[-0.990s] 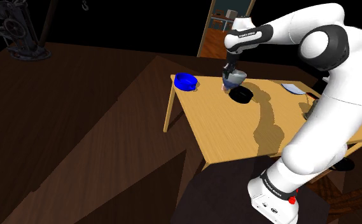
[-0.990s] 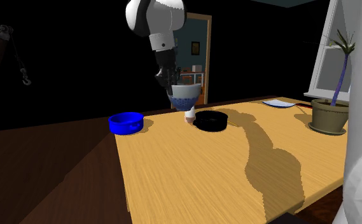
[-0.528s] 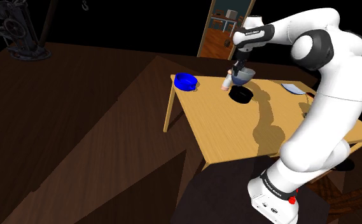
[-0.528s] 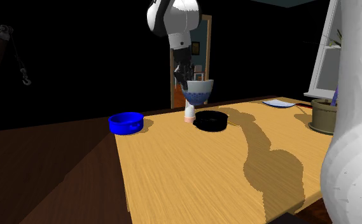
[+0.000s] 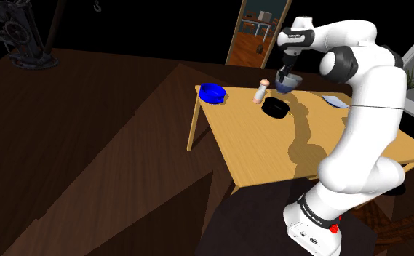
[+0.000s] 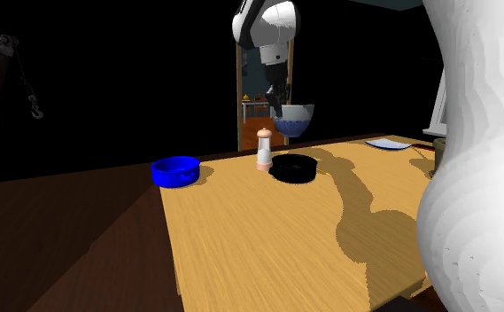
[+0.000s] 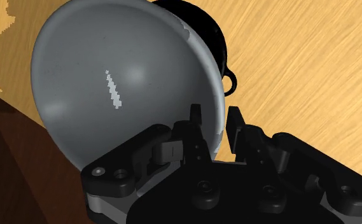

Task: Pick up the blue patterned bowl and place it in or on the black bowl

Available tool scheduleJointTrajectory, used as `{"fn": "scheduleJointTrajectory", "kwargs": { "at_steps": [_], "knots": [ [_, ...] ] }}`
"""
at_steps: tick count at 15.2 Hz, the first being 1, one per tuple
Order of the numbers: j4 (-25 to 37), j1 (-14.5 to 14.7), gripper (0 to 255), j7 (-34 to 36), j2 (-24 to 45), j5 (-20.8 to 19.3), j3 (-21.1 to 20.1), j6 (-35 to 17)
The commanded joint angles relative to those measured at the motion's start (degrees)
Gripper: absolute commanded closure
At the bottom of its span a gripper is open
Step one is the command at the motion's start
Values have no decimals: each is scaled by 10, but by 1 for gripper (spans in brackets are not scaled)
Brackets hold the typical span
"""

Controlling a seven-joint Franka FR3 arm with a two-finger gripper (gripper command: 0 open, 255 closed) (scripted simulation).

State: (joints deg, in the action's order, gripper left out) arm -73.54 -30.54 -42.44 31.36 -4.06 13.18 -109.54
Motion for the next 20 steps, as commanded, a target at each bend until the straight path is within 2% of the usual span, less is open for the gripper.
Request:
{"fn": "scheduleJointTrajectory", "kwargs": {
  "at_steps": [1,20],
  "knots": [
    [39,-18,255,-20,22,7,2,14],
    [-62,-16,255,-4,50,7,-1,-114]
  ]
}}
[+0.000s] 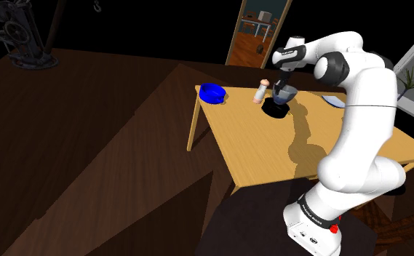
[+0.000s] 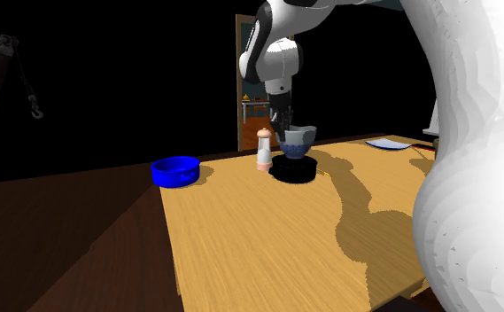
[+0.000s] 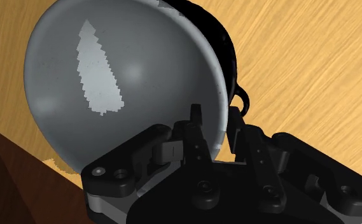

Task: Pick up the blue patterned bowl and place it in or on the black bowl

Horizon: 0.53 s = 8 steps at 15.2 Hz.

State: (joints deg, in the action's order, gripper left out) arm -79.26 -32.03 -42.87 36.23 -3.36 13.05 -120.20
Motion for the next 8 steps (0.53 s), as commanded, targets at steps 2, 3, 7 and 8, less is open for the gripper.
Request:
{"fn": "scheduleJointTrajectory", "kwargs": {
  "at_steps": [2,3,7,8],
  "knots": [
    [-11,-1,255,1,7,0,0,-19],
    [-11,-1,255,1,7,0,0,-19],
    [-11,-1,255,1,7,0,0,-19],
    [-11,-1,255,1,7,0,0,-19]
  ]
}}
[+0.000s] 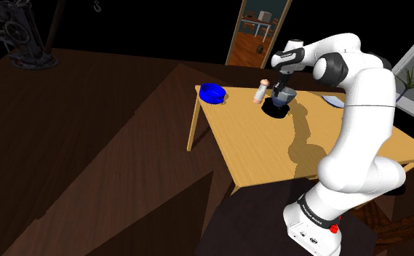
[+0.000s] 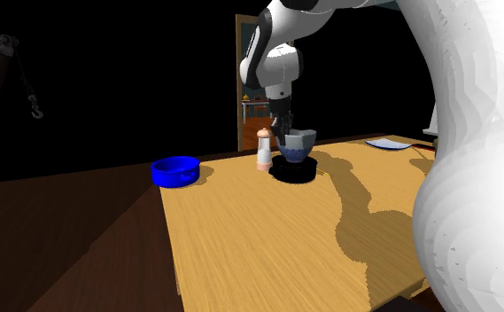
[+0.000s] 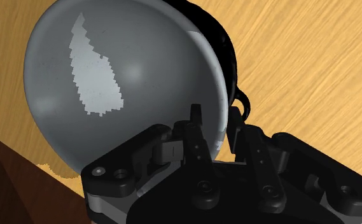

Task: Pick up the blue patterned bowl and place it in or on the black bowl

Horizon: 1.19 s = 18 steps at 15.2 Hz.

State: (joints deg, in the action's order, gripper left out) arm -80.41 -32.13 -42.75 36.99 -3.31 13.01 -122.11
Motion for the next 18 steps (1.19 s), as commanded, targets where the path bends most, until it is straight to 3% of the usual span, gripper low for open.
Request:
{"fn": "scheduleJointTrajectory", "kwargs": {
  "at_steps": [1,2,7,11,18],
  "knots": [
    [1,0,255,0,0,0,0,0],
    [1,0,0,0,0,0,0,0],
    [1,0,0,0,0,0,0,0],
    [21,9,0,2,-33,-4,2,53],
    [21,9,0,2,-33,-4,2,53]
  ]
}}
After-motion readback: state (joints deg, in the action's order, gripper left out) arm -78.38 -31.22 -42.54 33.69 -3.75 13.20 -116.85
